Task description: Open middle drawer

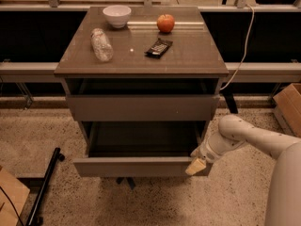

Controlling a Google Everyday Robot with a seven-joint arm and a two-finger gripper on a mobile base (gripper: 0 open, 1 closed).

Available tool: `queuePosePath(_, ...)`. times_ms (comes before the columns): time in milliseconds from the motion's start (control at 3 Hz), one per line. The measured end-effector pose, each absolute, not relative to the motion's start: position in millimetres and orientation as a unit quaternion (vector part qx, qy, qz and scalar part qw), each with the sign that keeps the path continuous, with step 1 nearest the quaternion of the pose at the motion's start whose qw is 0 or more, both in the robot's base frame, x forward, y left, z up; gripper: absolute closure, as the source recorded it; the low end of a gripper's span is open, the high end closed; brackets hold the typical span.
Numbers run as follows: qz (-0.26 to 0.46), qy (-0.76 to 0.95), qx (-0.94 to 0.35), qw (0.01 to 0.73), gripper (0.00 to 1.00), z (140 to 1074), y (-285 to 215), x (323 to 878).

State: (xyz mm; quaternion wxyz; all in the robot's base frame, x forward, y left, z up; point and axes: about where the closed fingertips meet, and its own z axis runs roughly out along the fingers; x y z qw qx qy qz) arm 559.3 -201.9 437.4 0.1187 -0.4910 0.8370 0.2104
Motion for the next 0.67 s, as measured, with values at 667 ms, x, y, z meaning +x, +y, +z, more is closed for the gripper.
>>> queuePosePath(667,0.228,0.836,-0.495,0.072,0.33,429.8,-201.7,520.4)
